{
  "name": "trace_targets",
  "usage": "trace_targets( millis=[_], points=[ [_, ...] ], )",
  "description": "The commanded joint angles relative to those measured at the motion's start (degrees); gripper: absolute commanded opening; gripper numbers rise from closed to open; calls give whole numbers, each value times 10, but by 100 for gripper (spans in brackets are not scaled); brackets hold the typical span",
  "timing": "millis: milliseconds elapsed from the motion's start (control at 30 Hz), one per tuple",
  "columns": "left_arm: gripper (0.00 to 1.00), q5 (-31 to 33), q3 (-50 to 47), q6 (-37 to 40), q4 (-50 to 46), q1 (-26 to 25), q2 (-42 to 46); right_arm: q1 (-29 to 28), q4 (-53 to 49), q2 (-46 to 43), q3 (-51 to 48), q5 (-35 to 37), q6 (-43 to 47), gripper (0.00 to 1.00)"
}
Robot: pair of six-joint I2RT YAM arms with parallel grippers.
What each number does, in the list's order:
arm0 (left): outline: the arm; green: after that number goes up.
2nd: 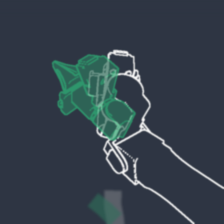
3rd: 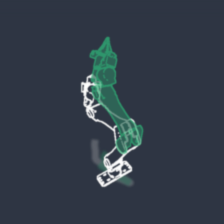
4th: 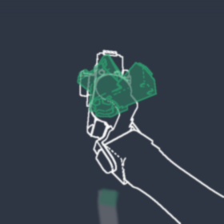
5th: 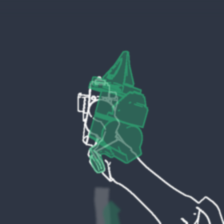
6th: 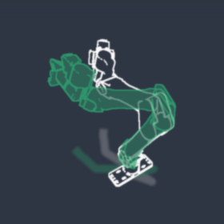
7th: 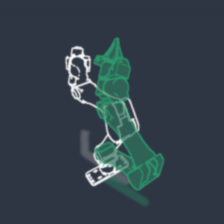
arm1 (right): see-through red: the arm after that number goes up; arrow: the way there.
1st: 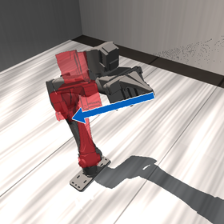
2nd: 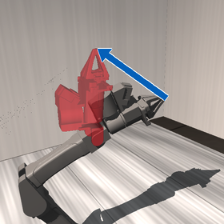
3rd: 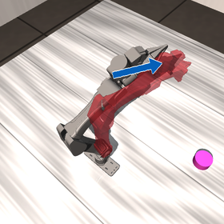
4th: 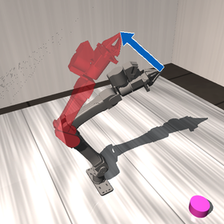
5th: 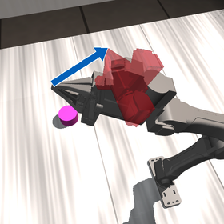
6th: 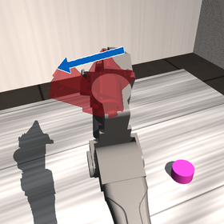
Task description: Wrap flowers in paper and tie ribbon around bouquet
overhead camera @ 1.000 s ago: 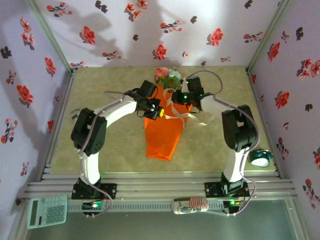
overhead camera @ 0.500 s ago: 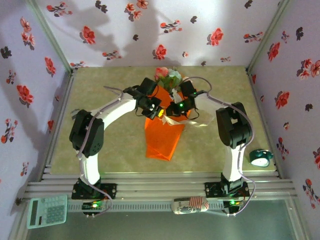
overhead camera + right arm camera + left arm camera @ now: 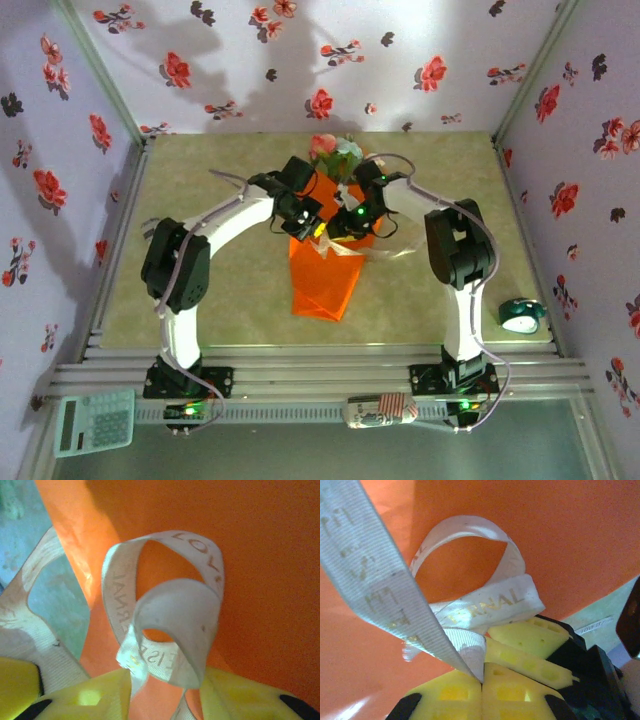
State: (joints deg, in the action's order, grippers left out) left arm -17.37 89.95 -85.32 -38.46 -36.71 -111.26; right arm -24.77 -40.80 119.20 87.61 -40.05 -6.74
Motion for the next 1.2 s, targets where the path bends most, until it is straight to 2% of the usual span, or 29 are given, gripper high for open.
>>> trace_targets(
  millis=[0, 433, 533, 600, 767, 900, 1033, 1167],
  points=[
    [0, 13, 20, 25, -24, 2, -18, 5, -1, -28, 5, 44, -21, 46],
    [0, 19, 75, 74, -55, 8, -50, 17, 16, -92, -13, 112, -57, 47],
    [0, 17, 97, 101, -59, 11, -72, 17, 64, -128, -52, 136, -69, 44],
    [1, 12, 114, 125, -56, 14, -90, 17, 90, -147, -75, 146, -75, 37],
    [16, 2, 158, 193, -53, 20, -132, 11, 134, -178, -114, 148, -87, 29],
    [30, -12, 175, 231, -43, 24, -151, -3, 151, -202, -144, 166, -88, 31],
    [40, -22, 199, 272, -48, 28, -163, -13, 161, -225, -169, 184, -105, 31],
    [55, 21, 219, 305, -91, 25, -121, -19, 158, -255, -188, 206, -127, 33]
  ],
)
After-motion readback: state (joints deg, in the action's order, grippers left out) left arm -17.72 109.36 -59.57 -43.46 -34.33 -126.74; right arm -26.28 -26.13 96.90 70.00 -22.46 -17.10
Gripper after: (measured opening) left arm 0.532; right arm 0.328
